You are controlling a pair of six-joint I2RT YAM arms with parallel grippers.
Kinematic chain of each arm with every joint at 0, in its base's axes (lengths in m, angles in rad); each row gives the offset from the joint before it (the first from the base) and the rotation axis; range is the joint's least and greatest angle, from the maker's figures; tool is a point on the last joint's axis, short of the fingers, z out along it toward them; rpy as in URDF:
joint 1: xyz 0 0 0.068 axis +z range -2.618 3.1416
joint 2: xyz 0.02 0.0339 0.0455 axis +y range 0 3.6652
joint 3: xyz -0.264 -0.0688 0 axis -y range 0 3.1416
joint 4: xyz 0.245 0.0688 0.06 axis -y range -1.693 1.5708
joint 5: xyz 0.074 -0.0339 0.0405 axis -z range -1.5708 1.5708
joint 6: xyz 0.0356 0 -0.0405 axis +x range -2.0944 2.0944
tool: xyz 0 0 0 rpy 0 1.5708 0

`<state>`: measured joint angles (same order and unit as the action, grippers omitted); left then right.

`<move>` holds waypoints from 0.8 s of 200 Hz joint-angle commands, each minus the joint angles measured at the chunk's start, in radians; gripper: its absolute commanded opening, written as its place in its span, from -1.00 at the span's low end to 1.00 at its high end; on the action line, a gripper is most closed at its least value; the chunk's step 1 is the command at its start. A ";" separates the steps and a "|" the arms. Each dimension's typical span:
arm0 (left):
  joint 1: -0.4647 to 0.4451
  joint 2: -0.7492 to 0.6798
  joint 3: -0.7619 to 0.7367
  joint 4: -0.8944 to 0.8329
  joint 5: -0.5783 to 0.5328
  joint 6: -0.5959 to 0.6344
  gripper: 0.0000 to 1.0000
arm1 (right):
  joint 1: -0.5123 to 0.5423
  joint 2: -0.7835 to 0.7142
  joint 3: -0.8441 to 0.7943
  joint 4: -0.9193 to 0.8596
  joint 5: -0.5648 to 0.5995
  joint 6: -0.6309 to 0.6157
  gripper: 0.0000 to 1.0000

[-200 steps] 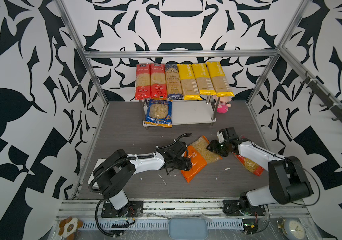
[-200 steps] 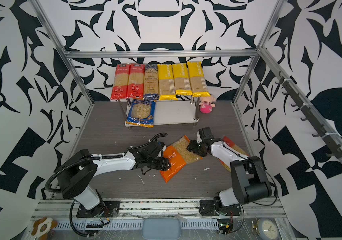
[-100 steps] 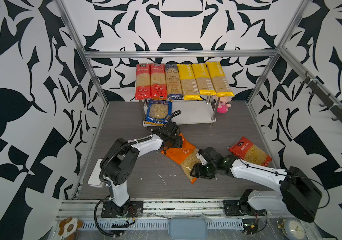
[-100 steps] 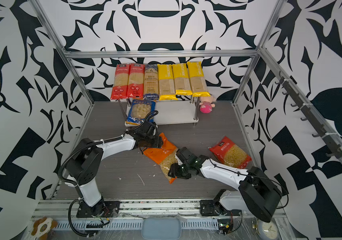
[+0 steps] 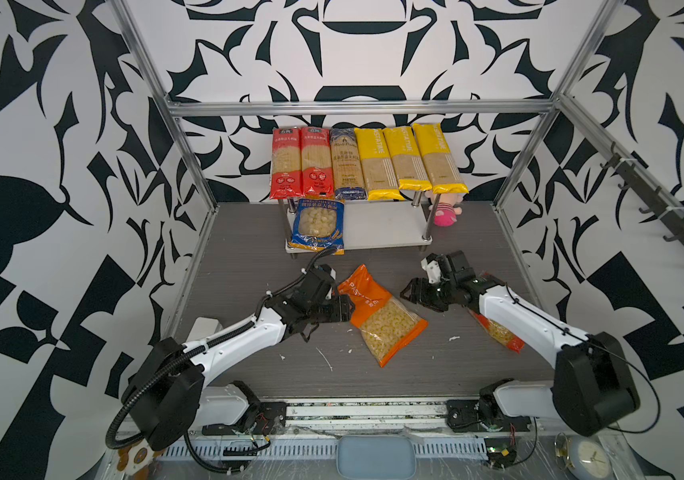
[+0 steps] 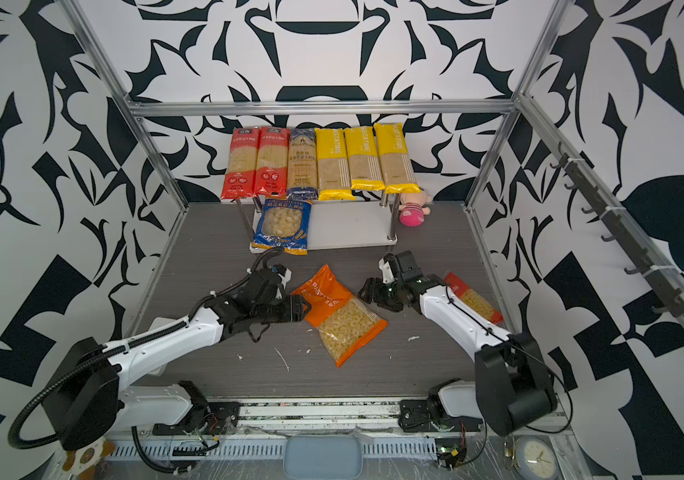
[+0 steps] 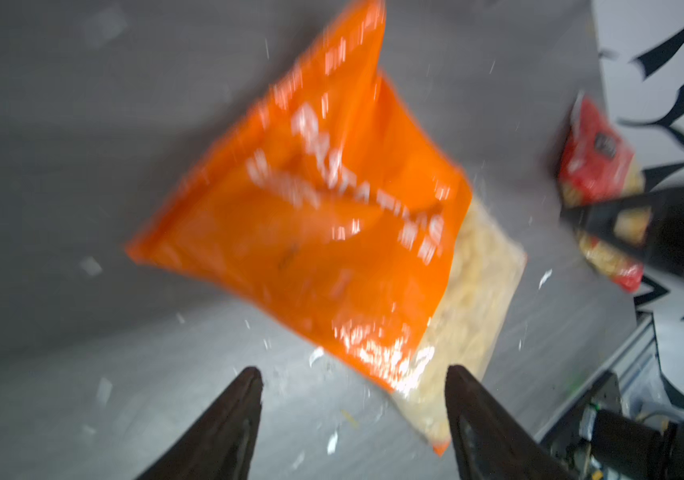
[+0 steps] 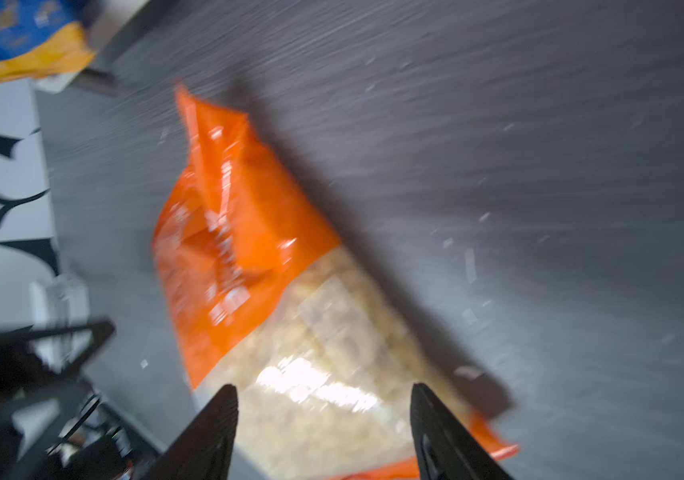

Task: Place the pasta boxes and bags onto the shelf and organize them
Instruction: 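Turn the orange macaroni bag upright between both grippers above the table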

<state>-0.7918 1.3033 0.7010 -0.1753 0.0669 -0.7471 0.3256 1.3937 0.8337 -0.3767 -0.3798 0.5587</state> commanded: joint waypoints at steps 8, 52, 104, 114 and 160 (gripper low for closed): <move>-0.035 0.056 -0.069 0.182 0.068 -0.163 0.52 | -0.004 0.112 0.034 0.037 0.000 -0.050 0.40; -0.028 0.127 -0.121 0.392 0.079 -0.206 0.79 | 0.084 0.089 -0.081 0.129 -0.047 0.065 0.40; 0.052 0.226 -0.082 0.499 0.180 -0.203 0.72 | 0.268 -0.025 -0.223 0.228 -0.080 0.262 0.40; 0.054 0.210 -0.073 0.463 0.177 -0.185 0.73 | 0.265 -0.049 -0.231 0.218 -0.061 0.263 0.43; 0.054 0.125 -0.141 0.335 0.172 -0.148 0.78 | 0.221 -0.056 -0.210 0.170 0.051 0.224 0.64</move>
<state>-0.7380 1.4754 0.5953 0.2115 0.2150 -0.9192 0.5514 1.3376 0.6029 -0.2150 -0.3855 0.7765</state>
